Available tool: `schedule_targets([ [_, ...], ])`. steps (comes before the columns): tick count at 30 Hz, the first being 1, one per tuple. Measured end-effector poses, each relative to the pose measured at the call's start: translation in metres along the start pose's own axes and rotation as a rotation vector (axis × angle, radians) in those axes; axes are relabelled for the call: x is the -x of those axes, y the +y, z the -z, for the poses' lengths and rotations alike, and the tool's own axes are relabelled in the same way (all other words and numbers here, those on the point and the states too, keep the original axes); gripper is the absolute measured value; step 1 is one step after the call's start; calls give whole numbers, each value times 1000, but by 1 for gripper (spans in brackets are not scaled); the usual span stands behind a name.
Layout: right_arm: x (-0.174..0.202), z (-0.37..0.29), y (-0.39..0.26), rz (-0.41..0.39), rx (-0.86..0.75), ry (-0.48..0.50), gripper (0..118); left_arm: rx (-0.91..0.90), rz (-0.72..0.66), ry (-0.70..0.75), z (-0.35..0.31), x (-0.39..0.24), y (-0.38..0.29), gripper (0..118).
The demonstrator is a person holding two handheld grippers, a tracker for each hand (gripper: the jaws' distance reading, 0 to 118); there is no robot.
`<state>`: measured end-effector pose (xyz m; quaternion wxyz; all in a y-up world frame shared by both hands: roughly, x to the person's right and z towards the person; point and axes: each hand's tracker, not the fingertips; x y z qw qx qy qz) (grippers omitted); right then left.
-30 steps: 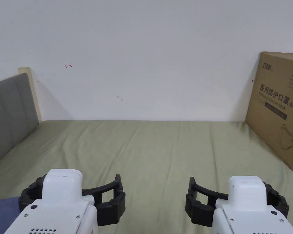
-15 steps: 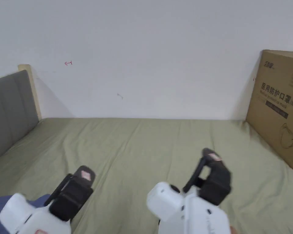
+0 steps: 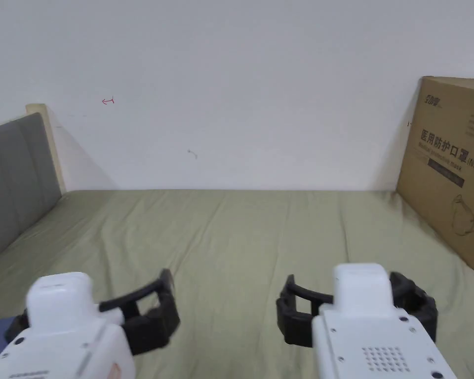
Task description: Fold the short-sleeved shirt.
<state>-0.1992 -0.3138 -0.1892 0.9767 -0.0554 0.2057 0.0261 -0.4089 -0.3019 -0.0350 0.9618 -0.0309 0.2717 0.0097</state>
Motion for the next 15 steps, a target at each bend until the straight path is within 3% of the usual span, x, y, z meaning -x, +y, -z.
schedule_targets([
  [2, -5, -9, -17, 18, -27, -20, 118, 18, 182, 30, -2, -19, -7, 118],
  [3, -6, -11, -21, 9, -26, -31, 118, 18, 191, 36, -3, -21, -13, 118],
  [7, -4, -19, -15, 32, -37, -69, 118, -7, 52, 27, -6, -18, -16, 118],
  [13, -10, -21, 1, 50, -40, -47, 116, -24, 49, 70, -6, -16, -1, 115],
  [14, -9, -23, 2, 32, -48, -74, 106, -23, 59, 73, -8, -16, 0, 104],
  [15, -8, -26, 1, 9, -67, -103, 82, -22, 76, 82, -8, -17, -2, 83],
])
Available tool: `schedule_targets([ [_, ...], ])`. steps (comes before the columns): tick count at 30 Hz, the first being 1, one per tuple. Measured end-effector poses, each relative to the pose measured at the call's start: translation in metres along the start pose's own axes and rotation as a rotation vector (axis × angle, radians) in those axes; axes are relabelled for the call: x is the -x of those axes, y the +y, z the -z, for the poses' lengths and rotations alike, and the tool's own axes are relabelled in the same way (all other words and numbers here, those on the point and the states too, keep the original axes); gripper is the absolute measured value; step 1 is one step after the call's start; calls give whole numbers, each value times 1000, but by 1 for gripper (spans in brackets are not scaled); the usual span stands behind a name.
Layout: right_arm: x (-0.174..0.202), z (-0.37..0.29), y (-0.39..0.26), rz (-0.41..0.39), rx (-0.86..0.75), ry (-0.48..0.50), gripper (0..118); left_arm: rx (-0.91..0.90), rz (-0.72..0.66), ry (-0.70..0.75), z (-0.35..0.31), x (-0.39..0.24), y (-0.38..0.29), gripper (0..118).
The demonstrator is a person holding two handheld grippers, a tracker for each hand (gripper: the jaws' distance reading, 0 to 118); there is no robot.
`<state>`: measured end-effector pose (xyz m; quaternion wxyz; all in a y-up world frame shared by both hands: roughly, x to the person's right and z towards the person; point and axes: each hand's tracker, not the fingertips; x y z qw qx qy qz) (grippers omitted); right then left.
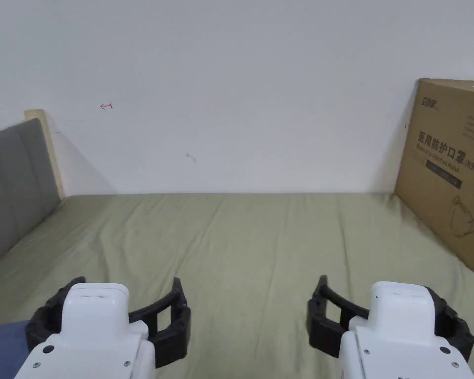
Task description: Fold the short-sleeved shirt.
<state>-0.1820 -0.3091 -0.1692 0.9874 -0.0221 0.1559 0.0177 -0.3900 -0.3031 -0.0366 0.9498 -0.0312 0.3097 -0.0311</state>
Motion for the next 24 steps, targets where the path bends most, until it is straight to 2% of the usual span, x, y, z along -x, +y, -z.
schedule_targets([
  [1, 2, -3, 0, -17, -31, -28, 43, 4, 27, 13, -1, -2, -1, 53],
  [2, 4, -3, -1, -39, -37, -47, 8, 15, 52, 26, -1, -4, -2, 10],
  [3, 5, 0, -2, -58, -28, -69, 8, 20, 77, 43, 1, -6, -4, 0],
  [5, 1, 2, -3, -44, 7, 5, 8, 7, 73, 49, 0, -8, -11, 0],
  [6, -1, 4, -3, -37, 25, 14, 3, 19, 39, 1, -1, -4, -10, 0],
  [9, -3, 4, -2, -11, 21, 7, 1, 48, -72, -74, 2, 2, -9, 0],
  [17, -5, 8, 7, -16, 45, 57, 0, 44, -66, -49, 6, 9, 0, 0],
  [21, 13, 11, 12, -39, 49, 133, 0, 38, -76, 14, -1, 26, 6, 0],
  [24, 41, 11, 15, -36, 51, 246, 0, 44, -75, 119, -14, 55, 8, 0],
])
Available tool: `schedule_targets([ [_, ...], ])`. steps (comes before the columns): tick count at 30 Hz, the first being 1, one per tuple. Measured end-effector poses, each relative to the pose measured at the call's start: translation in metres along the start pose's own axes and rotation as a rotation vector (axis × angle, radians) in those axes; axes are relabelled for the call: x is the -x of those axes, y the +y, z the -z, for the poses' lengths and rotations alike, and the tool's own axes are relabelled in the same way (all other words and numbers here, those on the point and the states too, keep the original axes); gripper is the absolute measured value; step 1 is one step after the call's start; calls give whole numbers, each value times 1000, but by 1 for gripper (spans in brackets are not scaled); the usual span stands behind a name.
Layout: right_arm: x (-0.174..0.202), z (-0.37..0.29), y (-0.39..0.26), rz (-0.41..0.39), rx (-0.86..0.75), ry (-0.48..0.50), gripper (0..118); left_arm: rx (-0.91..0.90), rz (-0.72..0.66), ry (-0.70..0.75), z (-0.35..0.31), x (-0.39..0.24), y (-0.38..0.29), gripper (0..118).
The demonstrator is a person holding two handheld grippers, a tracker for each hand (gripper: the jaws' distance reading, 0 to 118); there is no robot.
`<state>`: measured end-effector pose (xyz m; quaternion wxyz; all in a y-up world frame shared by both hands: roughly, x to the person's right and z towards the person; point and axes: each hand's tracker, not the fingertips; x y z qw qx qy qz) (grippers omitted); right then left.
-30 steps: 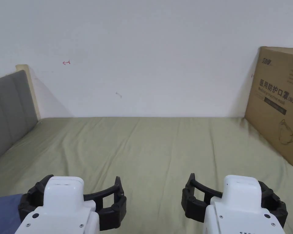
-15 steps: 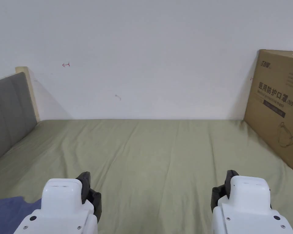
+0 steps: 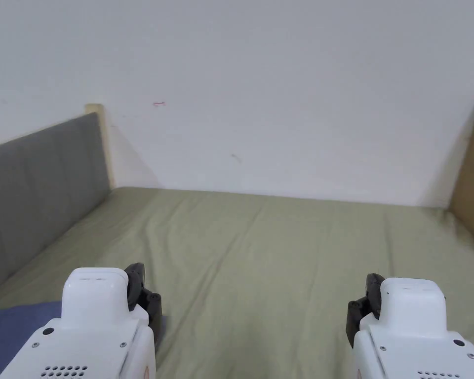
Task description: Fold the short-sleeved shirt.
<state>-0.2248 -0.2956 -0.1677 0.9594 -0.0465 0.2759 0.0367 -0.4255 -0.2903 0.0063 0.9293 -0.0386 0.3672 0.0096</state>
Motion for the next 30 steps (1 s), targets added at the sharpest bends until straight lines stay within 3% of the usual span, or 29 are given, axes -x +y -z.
schedule_targets([
  [5, 64, 7, 3, -36, 6, 240, 0, 20, -12, 204, -25, 63, 2, 0],
  [10, 114, 10, 1, -7, 39, 418, 0, 78, -24, 335, -37, 111, -3, 0],
  [18, 137, 19, -10, -42, 91, 469, 0, 219, -74, 358, -1, 142, -34, 0],
  [25, 139, 51, -34, -35, 206, 448, 0, 562, -176, 308, 97, 171, -111, 1],
  [26, 139, 56, -37, -37, 220, 441, 0, 617, -180, 298, 110, 175, -123, 19],
  [27, 140, 61, -41, -44, 238, 432, 0, 657, -194, 288, 122, 177, -134, 45],
  [29, 141, 71, -49, -61, 263, 416, 0, 740, -193, 253, 143, 176, -154, 116],
  [30, 141, 76, -53, -70, 282, 414, 0, 768, -199, 234, 152, 175, -163, 118],
])
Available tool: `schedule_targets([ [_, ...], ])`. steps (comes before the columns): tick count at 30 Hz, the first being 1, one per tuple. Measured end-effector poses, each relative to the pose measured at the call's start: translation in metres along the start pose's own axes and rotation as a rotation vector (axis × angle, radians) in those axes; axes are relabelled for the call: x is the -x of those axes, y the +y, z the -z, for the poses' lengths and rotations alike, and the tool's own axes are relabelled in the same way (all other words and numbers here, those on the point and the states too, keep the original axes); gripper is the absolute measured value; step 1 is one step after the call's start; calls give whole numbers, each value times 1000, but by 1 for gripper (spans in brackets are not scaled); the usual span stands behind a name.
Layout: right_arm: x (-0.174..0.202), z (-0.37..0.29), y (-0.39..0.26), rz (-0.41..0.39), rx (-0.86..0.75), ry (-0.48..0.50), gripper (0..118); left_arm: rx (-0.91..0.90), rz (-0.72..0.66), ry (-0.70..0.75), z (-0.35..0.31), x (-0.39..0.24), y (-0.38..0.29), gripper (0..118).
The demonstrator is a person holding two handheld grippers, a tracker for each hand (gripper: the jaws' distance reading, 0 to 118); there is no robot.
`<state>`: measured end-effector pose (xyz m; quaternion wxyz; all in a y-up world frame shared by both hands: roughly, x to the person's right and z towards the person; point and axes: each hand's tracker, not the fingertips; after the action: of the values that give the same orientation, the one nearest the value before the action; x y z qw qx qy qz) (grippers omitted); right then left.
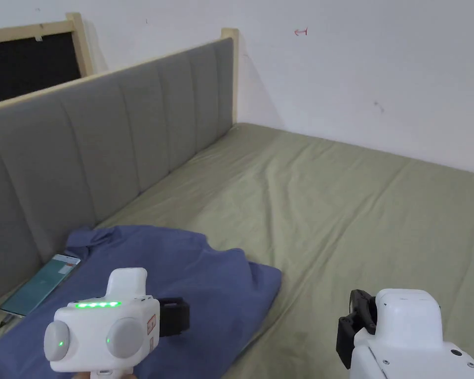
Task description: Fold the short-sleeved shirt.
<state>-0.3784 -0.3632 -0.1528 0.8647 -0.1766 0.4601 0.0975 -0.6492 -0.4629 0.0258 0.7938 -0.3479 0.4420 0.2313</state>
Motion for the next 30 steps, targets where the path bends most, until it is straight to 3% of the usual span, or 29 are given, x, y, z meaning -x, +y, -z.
schedule_targets([
  [8, -11, 33, -18, 33, 114, -9, 0, 134, 3, -93, 85, -28, 6, 111],
  [11, -14, 39, -23, 29, 142, -21, 0, 272, 114, 1, 122, -39, -3, 109],
  [12, -16, 40, -24, 36, 154, -25, 0, 225, 120, -11, 116, -42, 2, 101],
  [13, -18, 40, -26, 46, 162, -25, 0, 263, 96, -14, 109, -42, 10, 84],
  [15, -22, 41, -28, 74, 174, -23, 0, 230, 74, -17, 93, -38, 18, 15],
  [16, -23, 41, -29, 89, 184, -23, 0, 198, 54, 11, 88, -33, 20, 5],
  [23, -33, 35, -35, 146, 214, -13, 0, 240, -80, -51, 81, -16, 27, 5],
  [30, -66, 13, -27, 203, 176, -81, 0, 138, -178, -256, 34, -32, 59, 5],
])
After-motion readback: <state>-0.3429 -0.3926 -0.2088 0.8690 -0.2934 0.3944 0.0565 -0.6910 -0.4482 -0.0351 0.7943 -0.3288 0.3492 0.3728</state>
